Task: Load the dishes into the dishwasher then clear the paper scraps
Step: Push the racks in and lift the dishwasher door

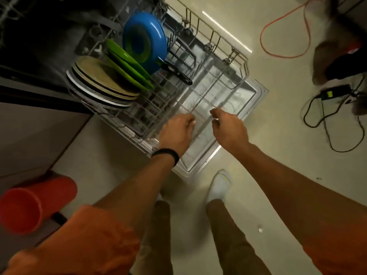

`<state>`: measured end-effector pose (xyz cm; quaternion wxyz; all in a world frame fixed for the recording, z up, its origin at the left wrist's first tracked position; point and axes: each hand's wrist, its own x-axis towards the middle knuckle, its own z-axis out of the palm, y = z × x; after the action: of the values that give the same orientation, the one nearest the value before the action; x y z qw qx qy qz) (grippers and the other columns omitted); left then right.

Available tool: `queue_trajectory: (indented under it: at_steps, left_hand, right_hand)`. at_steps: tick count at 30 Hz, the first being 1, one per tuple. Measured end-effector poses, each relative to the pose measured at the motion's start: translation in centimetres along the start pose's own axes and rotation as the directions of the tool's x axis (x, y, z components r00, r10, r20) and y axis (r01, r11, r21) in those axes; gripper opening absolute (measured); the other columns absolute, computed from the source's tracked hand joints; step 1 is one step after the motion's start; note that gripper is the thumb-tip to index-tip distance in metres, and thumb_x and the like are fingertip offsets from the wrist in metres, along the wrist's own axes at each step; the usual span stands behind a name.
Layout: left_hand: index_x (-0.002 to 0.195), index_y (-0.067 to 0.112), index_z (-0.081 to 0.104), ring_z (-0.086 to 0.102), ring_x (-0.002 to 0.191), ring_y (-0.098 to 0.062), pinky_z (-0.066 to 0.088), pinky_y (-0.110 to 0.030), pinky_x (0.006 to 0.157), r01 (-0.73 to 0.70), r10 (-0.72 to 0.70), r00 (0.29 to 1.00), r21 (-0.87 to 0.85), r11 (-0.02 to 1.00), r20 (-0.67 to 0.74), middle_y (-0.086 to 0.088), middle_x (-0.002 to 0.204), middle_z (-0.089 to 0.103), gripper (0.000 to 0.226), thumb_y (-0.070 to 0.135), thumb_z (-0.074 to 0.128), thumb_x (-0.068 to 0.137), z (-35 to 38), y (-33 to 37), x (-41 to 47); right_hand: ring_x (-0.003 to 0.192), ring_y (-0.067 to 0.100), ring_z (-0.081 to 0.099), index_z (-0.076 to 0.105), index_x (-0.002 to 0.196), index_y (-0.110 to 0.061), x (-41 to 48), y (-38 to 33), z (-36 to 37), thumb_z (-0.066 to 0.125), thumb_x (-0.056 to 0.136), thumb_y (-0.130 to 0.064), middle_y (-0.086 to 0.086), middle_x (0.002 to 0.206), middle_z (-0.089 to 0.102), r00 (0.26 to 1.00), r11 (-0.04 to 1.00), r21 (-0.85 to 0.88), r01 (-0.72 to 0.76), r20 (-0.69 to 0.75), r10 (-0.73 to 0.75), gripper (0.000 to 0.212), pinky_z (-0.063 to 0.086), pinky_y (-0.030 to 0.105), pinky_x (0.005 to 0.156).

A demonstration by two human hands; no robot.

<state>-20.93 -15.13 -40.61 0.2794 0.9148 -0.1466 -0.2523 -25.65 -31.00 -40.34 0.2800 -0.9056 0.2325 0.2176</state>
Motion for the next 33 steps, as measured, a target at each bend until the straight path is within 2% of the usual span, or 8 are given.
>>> queue_trajectory:
  at_steps: [3,7,11,14,19,23,27,33]
  left_hand:
    - [0.111,0.02,0.07,0.066,0.092,-0.017,0.056,-0.04,0.084,0.153,-0.15,0.988,-0.158,0.975,0.032,0.0,0.1,0.072,0.021,0.026,0.052,0.103,3.6,1.4,0.5]
    - [0.12,0.017,0.07,0.066,0.1,-0.016,0.049,-0.025,0.086,0.275,-0.261,0.961,-0.2,0.94,0.093,-0.001,0.109,0.074,0.026,0.021,0.051,0.103,6.7,2.3,1.3]
    - [0.132,0.015,0.065,0.062,0.12,-0.016,0.048,-0.029,0.103,0.354,-0.327,0.934,-0.242,0.903,0.146,-0.001,0.129,0.068,0.034,0.012,0.049,0.102,7.9,1.9,2.3]
    - [0.135,0.015,0.063,0.059,0.126,-0.014,0.044,-0.027,0.107,0.387,-0.35,0.92,-0.268,0.882,0.177,-0.001,0.135,0.065,0.04,0.005,0.047,0.1,7.6,1.6,2.9]
    - [0.141,0.02,0.058,0.054,0.132,-0.016,0.042,-0.028,0.11,0.438,-0.395,0.898,-0.327,0.838,0.192,0.0,0.144,0.058,0.046,0.005,0.046,0.099,6.4,0.4,4.1]
    - [0.139,0.026,0.06,0.056,0.129,-0.015,0.042,-0.024,0.106,0.46,-0.437,0.887,-0.371,0.807,0.15,0.004,0.142,0.059,0.048,0.008,0.046,0.097,4.0,-2.2,6.4]
    - [0.136,0.026,0.062,0.057,0.127,-0.014,0.043,-0.027,0.108,0.43,-0.439,0.896,-0.37,0.823,0.066,0.005,0.14,0.061,0.045,0.007,0.047,0.098,-0.1,-5.3,9.4]
    - [0.137,0.024,0.062,0.063,0.119,-0.016,0.05,-0.031,0.102,0.359,-0.392,0.92,-0.367,0.858,-0.017,0.002,0.134,0.065,0.044,0.009,0.054,0.096,-7.4,-10.4,14.7]
  right_hand:
    - [0.118,0.034,0.061,0.048,0.145,-0.023,0.9,2.2,1.1,0.044,0.103,-0.015,0.006,0.132,0.065,0.996,0.999,0.014,-0.047,0.071,0.046,0.043,0.052,0.045,0.093]
    - [0.123,0.034,0.058,0.045,0.149,-0.022,2.7,3.3,2.2,0.045,0.102,-0.013,0.007,0.137,0.062,0.988,0.999,0.003,-0.055,0.146,0.053,0.047,0.05,0.045,0.098]
    - [0.124,0.034,0.058,0.047,0.147,-0.016,4.4,3.4,2.1,0.046,0.1,-0.005,0.01,0.138,0.061,0.979,0.999,-0.026,-0.035,0.201,0.04,0.048,0.047,0.039,0.097]
    - [0.118,0.033,0.061,0.053,0.14,-0.011,5.2,3.0,1.7,0.05,0.098,-0.002,0.012,0.13,0.065,0.976,0.998,-0.053,-0.021,0.214,0.032,0.044,0.049,0.039,0.095]
    - [0.115,0.034,0.061,0.054,0.136,-0.008,6.8,0.8,1.3,0.048,0.097,-0.001,0.015,0.128,0.064,0.967,0.996,-0.076,0.052,0.252,-0.031,0.04,0.049,0.041,0.095]
    - [0.117,0.036,0.06,0.052,0.139,-0.01,9.4,-2.9,1.5,0.048,0.096,-0.003,0.015,0.131,0.063,0.961,0.992,-0.07,0.108,0.261,-0.087,0.043,0.051,0.042,0.097]
    - [0.115,0.037,0.061,0.053,0.136,-0.012,12.8,-7.7,1.9,0.049,0.096,-0.003,0.015,0.13,0.063,0.964,0.984,-0.061,0.166,0.222,-0.149,0.041,0.053,0.047,0.096]
    - [0.118,0.034,0.06,0.048,0.139,-0.008,18.2,-16.6,3.0,0.053,0.095,-0.001,0.016,0.135,0.059,0.958,0.973,-0.038,0.226,0.191,-0.215,0.045,0.052,0.043,0.097]
